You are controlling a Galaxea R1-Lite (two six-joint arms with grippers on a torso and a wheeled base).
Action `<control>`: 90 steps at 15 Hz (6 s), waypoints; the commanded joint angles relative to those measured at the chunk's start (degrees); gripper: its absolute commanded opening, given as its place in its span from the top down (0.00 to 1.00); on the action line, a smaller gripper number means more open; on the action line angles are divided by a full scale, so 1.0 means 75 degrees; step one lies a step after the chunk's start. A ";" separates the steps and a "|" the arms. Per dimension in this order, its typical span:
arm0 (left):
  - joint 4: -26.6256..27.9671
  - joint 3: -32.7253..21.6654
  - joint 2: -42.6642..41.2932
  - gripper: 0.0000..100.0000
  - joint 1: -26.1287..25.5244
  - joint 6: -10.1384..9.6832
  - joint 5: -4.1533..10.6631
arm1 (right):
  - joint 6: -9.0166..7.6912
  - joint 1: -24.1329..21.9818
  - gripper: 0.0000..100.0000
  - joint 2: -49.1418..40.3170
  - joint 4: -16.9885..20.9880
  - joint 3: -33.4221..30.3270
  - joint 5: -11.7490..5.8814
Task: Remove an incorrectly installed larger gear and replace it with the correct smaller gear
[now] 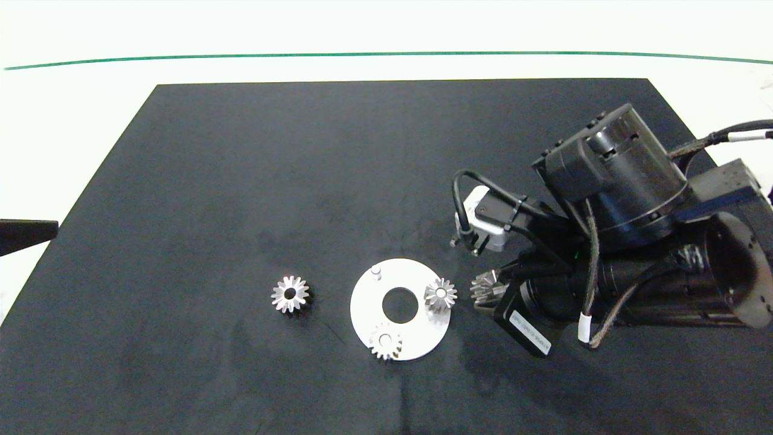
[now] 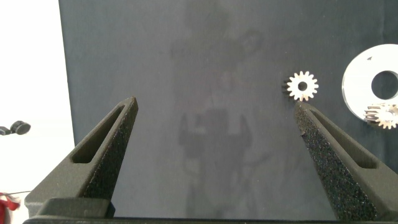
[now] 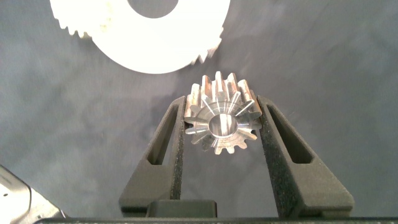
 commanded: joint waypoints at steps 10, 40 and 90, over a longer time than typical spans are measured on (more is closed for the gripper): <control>0.0034 0.0023 -0.0012 0.00 0.0000 0.0006 0.0017 | -0.0049 0.0284 0.78 0.2601 0.3443 -0.4668 0.0009; 0.0022 0.0046 -0.0012 0.00 -0.0011 0.0053 0.0017 | 0.0936 0.0799 0.78 0.2647 0.2318 -0.4612 0.0056; 0.0022 0.0046 -0.0047 0.00 -0.0011 0.0053 0.0040 | 0.1240 0.0542 0.78 0.3515 0.1134 -0.4668 -0.0038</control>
